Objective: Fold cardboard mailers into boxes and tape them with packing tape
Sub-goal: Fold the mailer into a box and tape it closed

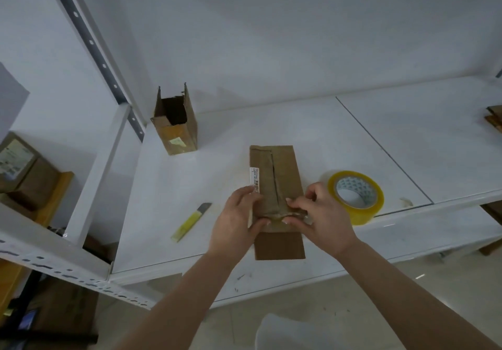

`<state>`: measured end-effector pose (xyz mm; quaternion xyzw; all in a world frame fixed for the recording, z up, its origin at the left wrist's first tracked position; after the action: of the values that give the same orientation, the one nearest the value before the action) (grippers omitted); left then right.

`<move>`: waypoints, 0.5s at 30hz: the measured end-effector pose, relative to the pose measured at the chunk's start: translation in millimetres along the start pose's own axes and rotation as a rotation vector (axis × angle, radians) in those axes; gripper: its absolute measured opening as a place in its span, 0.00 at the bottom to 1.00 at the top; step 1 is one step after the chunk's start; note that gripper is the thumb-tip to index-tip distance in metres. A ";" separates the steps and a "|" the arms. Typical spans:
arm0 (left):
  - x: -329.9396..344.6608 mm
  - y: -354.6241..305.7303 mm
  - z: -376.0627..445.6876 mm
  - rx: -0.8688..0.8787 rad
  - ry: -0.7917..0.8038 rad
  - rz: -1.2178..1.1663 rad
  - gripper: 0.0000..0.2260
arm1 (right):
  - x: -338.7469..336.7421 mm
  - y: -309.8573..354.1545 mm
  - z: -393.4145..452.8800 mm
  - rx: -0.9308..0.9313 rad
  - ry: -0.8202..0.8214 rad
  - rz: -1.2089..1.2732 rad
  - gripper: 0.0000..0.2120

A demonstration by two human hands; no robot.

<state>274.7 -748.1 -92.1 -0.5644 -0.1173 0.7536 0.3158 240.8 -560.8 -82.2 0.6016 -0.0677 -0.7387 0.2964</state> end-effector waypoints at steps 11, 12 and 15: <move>3.4 4.6 -9.3 -0.210 0.092 0.262 0.15 | 3.8 -3.7 -3.8 0.069 0.003 0.078 0.17; 3.2 3.5 -11.9 -0.207 0.067 0.241 0.14 | 3.8 -3.7 -3.7 0.074 0.006 0.083 0.17; -1.3 6.1 -20.7 -0.117 0.024 0.106 0.10 | 3.2 -3.3 -3.6 0.082 0.010 0.100 0.17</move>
<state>292.0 -757.4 -101.3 -0.5964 -0.1272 0.7543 0.2432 242.7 -558.9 -87.4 0.6126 -0.1261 -0.7168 0.3083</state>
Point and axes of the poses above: each hand's wrist, its own z-axis towards the middle knuckle, its own x-axis out of the palm, y = z × x, the point moved 5 cm from there along z, towards the middle knuckle, and after that the axes turned 12 degrees about x, right-handed, at the moved point
